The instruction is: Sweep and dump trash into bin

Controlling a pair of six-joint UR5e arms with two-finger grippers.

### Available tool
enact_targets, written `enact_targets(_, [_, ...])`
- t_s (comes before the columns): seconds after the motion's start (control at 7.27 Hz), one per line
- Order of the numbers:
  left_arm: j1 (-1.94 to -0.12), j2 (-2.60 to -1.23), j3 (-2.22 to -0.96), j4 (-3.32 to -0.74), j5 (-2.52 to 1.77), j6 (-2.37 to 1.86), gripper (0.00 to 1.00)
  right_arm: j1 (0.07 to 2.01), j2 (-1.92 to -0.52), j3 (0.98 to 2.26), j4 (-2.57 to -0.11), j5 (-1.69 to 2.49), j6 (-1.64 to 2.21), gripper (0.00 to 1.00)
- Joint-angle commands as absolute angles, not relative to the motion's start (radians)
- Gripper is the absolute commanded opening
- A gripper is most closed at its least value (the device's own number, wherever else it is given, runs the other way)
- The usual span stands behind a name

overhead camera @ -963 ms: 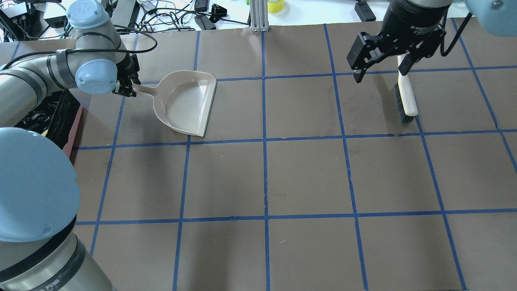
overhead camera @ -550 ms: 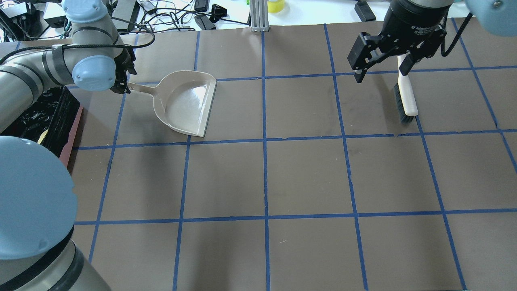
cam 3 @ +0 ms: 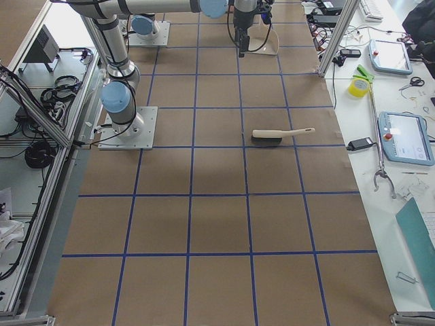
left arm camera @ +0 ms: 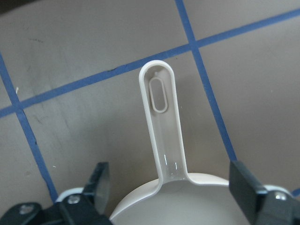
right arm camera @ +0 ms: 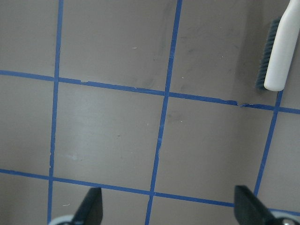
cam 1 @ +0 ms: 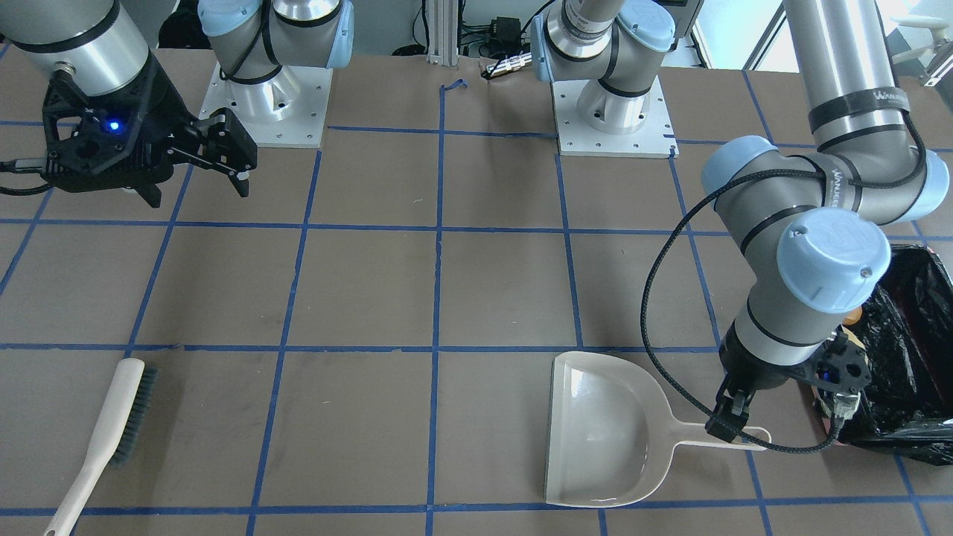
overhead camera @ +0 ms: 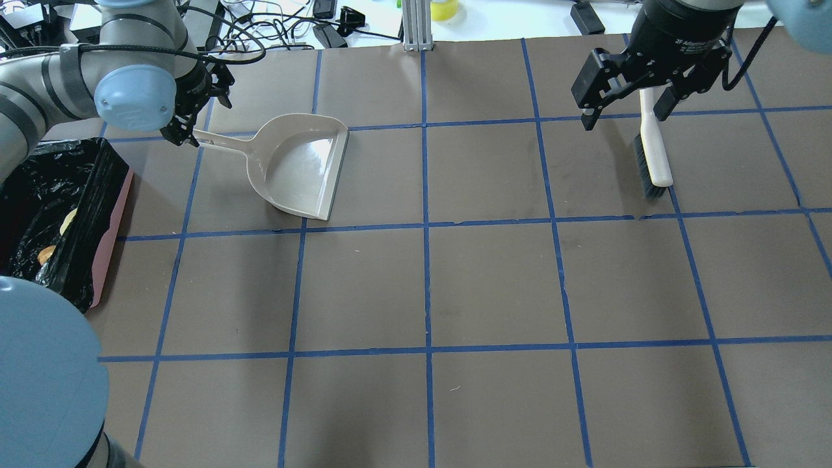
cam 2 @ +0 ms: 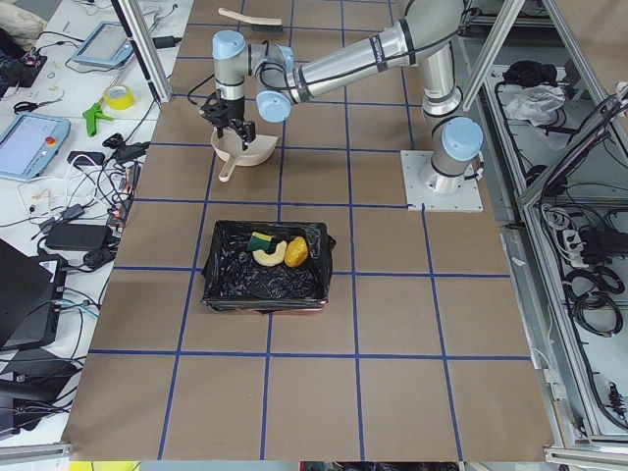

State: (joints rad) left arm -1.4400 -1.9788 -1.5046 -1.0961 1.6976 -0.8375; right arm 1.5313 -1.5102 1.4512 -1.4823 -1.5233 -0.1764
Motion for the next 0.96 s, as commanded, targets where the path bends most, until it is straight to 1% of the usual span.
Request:
enact_targets(0.0, [-1.457, -1.884, -1.514, -1.166, 1.63, -0.583, 1.0, 1.529, -1.509, 1.468, -1.493, -1.525, -0.176, 1.0])
enact_targets(0.14, [-1.483, -1.841, -1.537, -1.172, 1.644, -0.338, 1.0, 1.529, -1.509, 1.468, -1.496, -1.523, -0.176, 1.0])
enact_targets(0.41, [-1.491, -1.79, -1.626, -1.163, 1.645, -0.278, 1.0, 1.528, -1.509, 1.468, -1.497, -1.523, -0.176, 1.0])
enact_targets(0.55, [-1.491, -1.757, -1.621, -1.195, 1.649, -0.124, 1.0, 1.528, -1.509, 1.468, -1.497, -1.522, -0.176, 1.0])
enact_targets(0.83, [-1.491, -1.682, -1.615, -1.29, 1.649, -0.038, 1.0, 1.528, -1.509, 1.468, -1.497, -1.52, -0.176, 1.0])
